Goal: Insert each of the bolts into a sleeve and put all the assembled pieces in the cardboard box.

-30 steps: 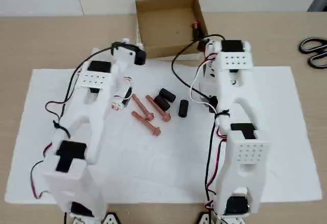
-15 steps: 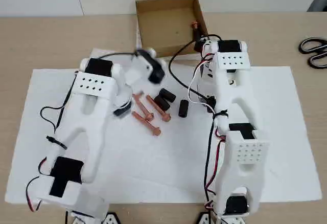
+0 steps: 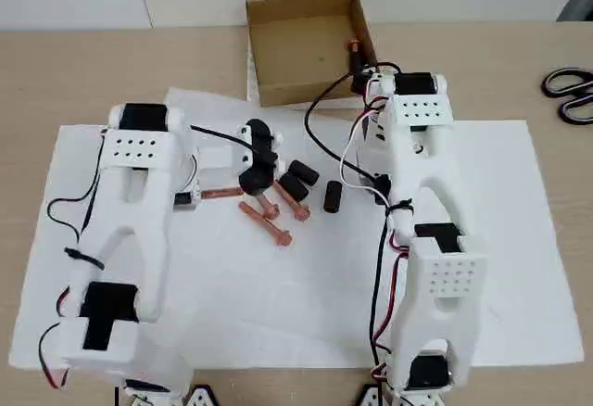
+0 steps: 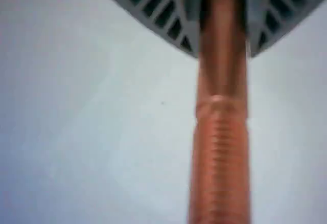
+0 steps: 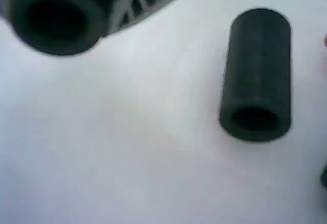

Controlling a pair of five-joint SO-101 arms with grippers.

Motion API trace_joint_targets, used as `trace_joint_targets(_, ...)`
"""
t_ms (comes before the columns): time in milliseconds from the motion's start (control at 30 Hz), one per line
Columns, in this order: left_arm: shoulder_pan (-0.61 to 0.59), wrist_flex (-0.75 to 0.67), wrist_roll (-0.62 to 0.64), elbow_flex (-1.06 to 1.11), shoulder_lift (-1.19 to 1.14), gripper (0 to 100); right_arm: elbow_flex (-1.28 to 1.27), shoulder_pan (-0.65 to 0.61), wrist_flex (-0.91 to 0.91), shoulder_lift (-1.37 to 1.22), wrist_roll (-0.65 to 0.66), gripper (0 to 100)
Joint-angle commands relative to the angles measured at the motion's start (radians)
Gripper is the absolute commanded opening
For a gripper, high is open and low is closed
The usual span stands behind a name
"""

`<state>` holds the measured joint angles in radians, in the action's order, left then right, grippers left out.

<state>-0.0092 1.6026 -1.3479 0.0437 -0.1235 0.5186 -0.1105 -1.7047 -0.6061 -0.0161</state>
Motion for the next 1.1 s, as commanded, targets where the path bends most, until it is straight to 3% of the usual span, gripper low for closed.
trace_joint_targets(0,0.0,-0.066,-0.313,-0.027,-0.038,1,0.002,-0.016,-0.022,0.081,-0.005,0.4)
trace_joint_targets(267,-0.008,-0.054,-0.305,-0.177,-0.226,1,0.002,-0.077,-0.022,0.081,0.0,0.4)
trace_joint_targets(467,-0.014,-0.018,-0.198,-0.314,-0.311,8,0.002,-0.076,-0.022,0.081,0.002,0.4)
trace_joint_targets(600,-0.025,-0.015,-0.19,-0.344,-0.338,8,0.002,-0.076,-0.022,0.081,0.002,0.4)
trace_joint_targets(767,-0.023,-0.038,-0.089,-0.378,-0.33,8,0.002,-0.074,-0.022,0.081,0.002,0.4)
trace_joint_targets(833,-0.023,-0.04,0.048,-0.429,-0.33,7,0.002,-0.073,-0.021,0.081,0.002,0.4)
trace_joint_targets(933,-0.02,-0.035,0.381,-0.538,-0.33,2,0.003,-0.071,-0.021,0.081,0.002,0.4)
trace_joint_targets(1067,-0.012,0.074,1.151,-0.641,-0.33,1,0.006,-0.071,-0.019,0.081,0.002,0.4)
